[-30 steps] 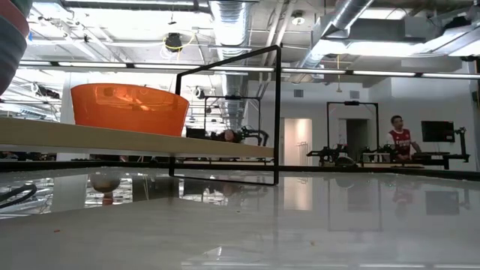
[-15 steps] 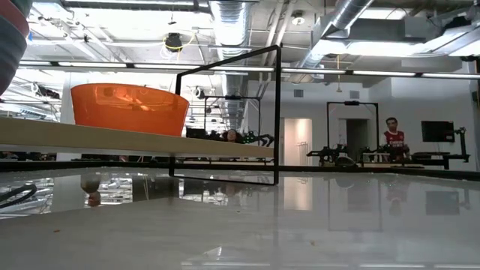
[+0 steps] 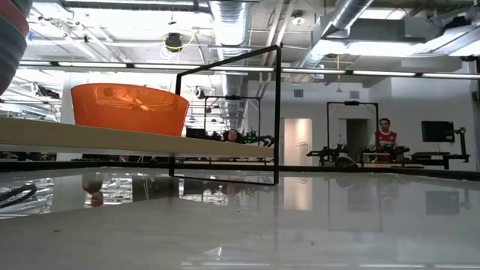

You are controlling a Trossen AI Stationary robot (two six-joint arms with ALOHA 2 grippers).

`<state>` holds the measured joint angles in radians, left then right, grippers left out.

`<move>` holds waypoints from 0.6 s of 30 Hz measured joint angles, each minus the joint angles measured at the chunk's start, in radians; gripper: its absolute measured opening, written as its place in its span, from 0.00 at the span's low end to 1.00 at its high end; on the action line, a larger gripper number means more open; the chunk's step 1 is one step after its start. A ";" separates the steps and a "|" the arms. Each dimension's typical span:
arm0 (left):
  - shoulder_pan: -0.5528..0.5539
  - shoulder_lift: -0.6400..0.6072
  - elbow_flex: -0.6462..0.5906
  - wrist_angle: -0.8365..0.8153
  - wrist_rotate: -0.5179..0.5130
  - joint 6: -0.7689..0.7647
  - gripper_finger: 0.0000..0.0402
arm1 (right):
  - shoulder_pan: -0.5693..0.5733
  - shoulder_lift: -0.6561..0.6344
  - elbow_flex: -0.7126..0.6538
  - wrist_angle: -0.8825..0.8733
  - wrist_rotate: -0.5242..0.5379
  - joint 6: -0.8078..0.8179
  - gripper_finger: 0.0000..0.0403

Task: Place and stack bowls onto a shelf
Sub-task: Stack the small pink bowl on the small orange bowl on the shelf

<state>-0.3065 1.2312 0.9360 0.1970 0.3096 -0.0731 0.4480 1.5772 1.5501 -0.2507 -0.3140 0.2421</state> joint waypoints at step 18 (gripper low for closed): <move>0.001 0.016 0.000 0.180 0.053 -0.060 0.42 | -0.042 0.028 -0.002 0.079 -0.093 -0.007 0.05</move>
<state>-0.3058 1.2469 0.9358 0.3772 0.3621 -0.1326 0.4060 1.6055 1.5486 -0.1716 -0.4066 0.2356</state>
